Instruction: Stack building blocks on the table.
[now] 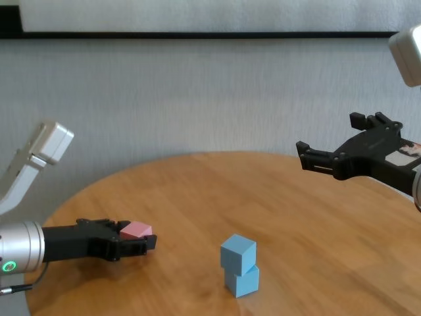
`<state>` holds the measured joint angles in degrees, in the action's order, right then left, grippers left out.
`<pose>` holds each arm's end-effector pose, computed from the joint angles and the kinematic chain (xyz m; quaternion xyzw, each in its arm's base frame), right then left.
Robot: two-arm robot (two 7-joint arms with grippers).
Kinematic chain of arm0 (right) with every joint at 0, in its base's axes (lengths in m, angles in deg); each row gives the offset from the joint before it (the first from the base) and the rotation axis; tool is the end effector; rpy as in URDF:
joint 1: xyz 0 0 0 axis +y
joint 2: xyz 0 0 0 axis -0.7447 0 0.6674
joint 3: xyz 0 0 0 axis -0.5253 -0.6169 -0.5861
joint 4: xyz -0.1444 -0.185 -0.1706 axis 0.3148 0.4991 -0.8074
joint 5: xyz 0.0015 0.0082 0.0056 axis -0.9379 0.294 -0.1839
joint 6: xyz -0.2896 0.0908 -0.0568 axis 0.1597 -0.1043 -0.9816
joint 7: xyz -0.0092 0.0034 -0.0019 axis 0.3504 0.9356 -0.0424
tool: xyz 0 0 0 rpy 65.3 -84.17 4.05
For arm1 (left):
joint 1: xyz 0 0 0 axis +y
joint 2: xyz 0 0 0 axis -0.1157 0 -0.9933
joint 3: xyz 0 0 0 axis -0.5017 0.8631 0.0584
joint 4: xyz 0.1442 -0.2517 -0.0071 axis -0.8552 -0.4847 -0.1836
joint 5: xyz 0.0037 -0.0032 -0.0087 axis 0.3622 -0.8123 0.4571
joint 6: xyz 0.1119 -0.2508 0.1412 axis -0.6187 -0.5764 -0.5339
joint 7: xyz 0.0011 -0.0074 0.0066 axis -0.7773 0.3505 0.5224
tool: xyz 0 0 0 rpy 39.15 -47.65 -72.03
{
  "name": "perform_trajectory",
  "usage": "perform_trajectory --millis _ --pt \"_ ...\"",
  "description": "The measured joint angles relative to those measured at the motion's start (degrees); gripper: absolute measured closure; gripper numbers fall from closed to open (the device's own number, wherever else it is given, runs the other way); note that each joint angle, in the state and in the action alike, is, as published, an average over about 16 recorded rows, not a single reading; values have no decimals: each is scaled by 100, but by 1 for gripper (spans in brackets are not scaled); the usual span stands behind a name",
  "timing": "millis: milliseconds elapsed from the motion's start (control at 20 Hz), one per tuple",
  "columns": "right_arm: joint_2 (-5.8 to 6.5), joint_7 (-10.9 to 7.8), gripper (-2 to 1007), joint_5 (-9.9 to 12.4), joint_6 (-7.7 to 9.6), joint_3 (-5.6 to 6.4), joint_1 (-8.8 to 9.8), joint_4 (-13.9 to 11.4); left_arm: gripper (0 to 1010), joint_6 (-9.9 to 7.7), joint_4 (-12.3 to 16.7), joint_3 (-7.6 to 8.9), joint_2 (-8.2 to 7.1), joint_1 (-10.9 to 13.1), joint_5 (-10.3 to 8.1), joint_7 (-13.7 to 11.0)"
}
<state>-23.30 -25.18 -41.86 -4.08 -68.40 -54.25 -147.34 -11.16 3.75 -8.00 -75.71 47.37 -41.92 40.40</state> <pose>0.3784 0.0080 -0.2828 -0.1182 -0.1474 -0.5323 0.8252 0.4631 0.0809 -0.3504 0.1442 0.0737 0.3863 0.9081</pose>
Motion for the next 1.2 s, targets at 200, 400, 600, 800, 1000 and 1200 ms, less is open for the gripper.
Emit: perform_trajectory --millis 200,400,600,800,1000,1200 --pt "0 0 0 0 0 0 0 0 373 4 24 4 -4 14 -2 13" --pt "0 0 0 0 0 0 0 0 487 3 52 10 -9 29 -6 21" --pt "0 0 0 0 0 0 0 0 568 -51 275 38 -47 130 -39 55" --pt "0 0 0 0 0 0 0 0 604 -177 774 79 -152 336 -87 142" --pt "0 0 0 0 0 0 0 0 609 -367 1374 77 -285 560 -121 204" --pt "0 0 0 0 0 0 0 0 609 -587 1987 27 -412 763 -165 198"
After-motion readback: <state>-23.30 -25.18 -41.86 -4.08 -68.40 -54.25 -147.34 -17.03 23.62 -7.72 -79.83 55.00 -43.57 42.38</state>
